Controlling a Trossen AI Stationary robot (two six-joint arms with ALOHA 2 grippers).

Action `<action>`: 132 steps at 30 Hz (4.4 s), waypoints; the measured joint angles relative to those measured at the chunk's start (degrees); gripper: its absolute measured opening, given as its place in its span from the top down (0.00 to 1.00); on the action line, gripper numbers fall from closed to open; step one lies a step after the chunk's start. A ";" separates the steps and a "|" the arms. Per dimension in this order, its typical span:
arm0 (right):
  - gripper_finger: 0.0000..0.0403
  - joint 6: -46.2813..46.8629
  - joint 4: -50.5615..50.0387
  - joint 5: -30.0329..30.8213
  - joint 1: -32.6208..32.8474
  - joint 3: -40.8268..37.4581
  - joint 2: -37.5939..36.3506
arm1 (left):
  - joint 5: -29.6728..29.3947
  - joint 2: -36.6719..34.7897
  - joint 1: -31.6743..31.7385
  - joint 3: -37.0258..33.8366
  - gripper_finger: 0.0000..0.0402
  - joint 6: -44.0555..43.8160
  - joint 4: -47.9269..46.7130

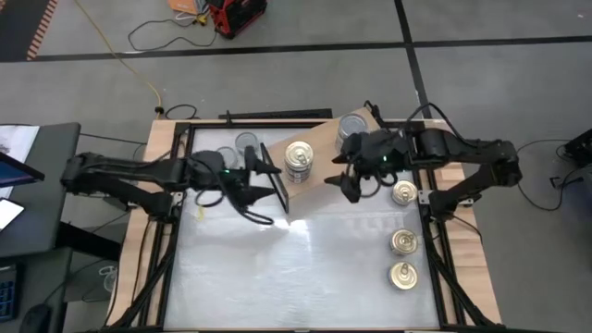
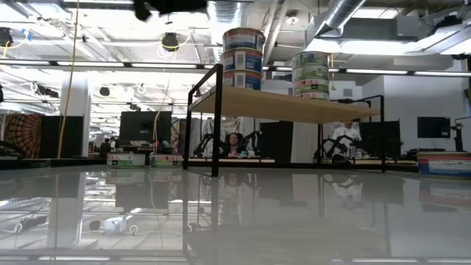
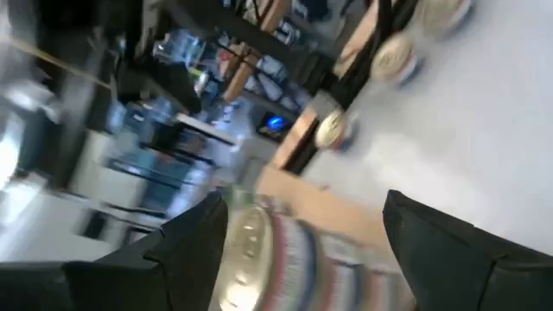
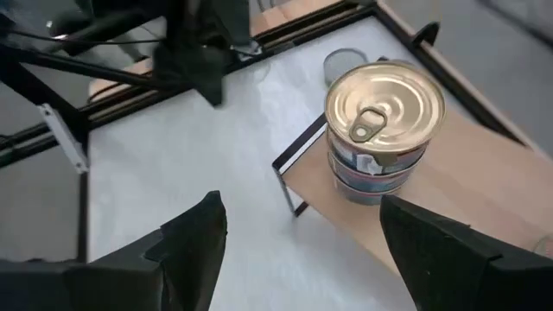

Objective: Stack canned seafood by type on shelf
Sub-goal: Stack the green tuna can on top of the green tuna can

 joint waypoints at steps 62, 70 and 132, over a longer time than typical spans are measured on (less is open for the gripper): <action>0.19 6.93 16.76 35.35 27.93 -17.51 13.90 | -15.52 18.64 35.87 -14.47 0.76 -26.12 -29.47; 0.19 6.98 16.80 35.35 27.93 -17.49 13.90 | -12.35 16.52 32.96 -14.45 0.98 -30.81 -37.06; 0.19 6.82 19.30 34.69 26.75 -20.41 13.51 | -0.60 12.64 40.66 -4.28 0.67 -33.28 -58.40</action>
